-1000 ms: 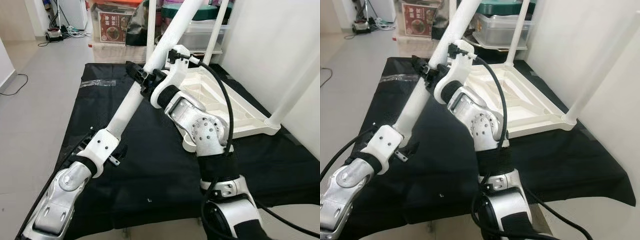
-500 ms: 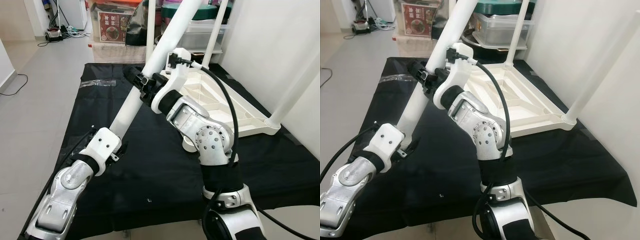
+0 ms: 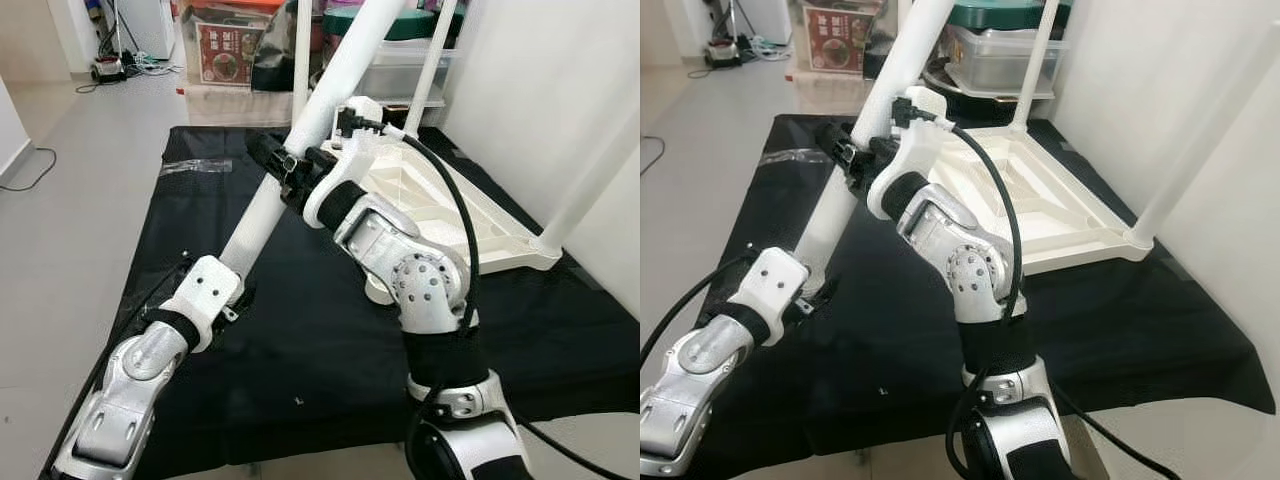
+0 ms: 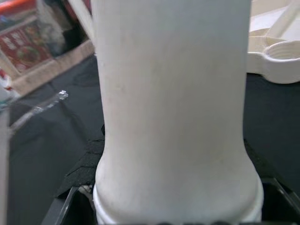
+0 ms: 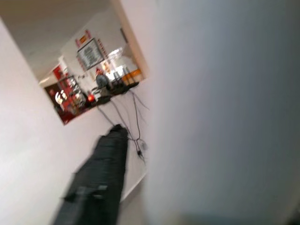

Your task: Building children table

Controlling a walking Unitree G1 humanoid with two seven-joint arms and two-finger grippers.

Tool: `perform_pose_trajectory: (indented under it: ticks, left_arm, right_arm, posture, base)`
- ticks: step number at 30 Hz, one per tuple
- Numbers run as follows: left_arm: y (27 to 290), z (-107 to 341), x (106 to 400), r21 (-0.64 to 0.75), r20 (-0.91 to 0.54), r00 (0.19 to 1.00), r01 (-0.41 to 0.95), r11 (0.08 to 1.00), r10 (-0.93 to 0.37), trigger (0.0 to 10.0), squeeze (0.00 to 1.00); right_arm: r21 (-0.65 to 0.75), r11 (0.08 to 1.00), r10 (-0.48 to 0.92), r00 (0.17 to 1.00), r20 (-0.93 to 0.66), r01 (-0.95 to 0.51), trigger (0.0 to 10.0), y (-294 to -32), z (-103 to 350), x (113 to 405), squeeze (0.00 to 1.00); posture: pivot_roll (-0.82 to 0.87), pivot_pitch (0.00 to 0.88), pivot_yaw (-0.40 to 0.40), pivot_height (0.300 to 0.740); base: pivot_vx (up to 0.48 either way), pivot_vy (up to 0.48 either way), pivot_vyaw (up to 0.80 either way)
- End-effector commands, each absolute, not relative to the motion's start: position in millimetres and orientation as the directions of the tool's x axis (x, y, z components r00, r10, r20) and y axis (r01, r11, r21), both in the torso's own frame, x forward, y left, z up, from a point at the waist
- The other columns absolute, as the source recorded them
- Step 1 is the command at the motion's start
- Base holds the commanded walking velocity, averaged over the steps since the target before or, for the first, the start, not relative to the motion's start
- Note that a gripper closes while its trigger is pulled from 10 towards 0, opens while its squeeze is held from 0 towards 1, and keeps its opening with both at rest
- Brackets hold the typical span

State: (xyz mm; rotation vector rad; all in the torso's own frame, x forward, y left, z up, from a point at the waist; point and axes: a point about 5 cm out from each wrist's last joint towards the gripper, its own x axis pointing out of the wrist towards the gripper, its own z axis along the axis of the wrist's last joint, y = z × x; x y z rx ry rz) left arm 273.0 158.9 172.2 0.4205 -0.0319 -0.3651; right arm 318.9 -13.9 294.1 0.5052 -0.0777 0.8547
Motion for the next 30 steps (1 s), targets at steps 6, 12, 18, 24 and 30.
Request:
perform_pose_trajectory:
  ticks: [6,12,18,24,30]
  left_arm:
    - [149.5,177.2,264.3,0.387,-0.032,0.898,0.416,0.823,-0.439,10.0,0.00]
    - [129.8,177.3,239.6,0.365,-0.066,0.781,0.598,0.713,-0.621,10.0,0.00]
    - [123.8,174.6,219.6,0.328,-0.106,0.689,0.705,0.629,-0.717,10.0,0.00]
    - [121.9,169.4,206.2,0.286,-0.155,0.619,0.774,0.564,-0.770,10.0,0.00]
    - [127.8,163.3,195.7,0.253,-0.223,0.571,0.817,0.519,-0.790,10.0,0.00]
  right_arm:
    - [0.378,0.453,0.739,0.577,0.348,-0.808,10.0,-19.5,291.5,316.3,0.00]
    - [0.313,0.207,0.811,0.342,0.475,-0.927,10.0,-29.5,288.3,301.7,0.00]
    - [0.261,0.053,0.841,0.184,0.509,-0.964,10.0,-36.5,281.9,290.9,0.00]
    - [0.201,-0.041,0.868,0.065,0.492,-0.979,10.0,-37.4,271.1,280.3,0.00]
    - [0.140,-0.106,0.888,-0.031,0.458,-0.984,10.0,-42.1,262.0,274.8,0.00]
  posture:
    - [0.09,0.000,-0.094,0.740]
    - [0.13,0.000,-0.102,0.740]
    - [0.14,0.000,-0.101,0.740]
    - [0.14,0.000,-0.098,0.740]
    - [0.15,0.000,-0.092,0.740]
  base:
    - [0.000,0.000,0.00]
    - [0.000,0.000,0.00]
    - [0.000,0.000,0.00]
    - [0.000,0.000,0.00]
    - [0.000,0.000,0.00]
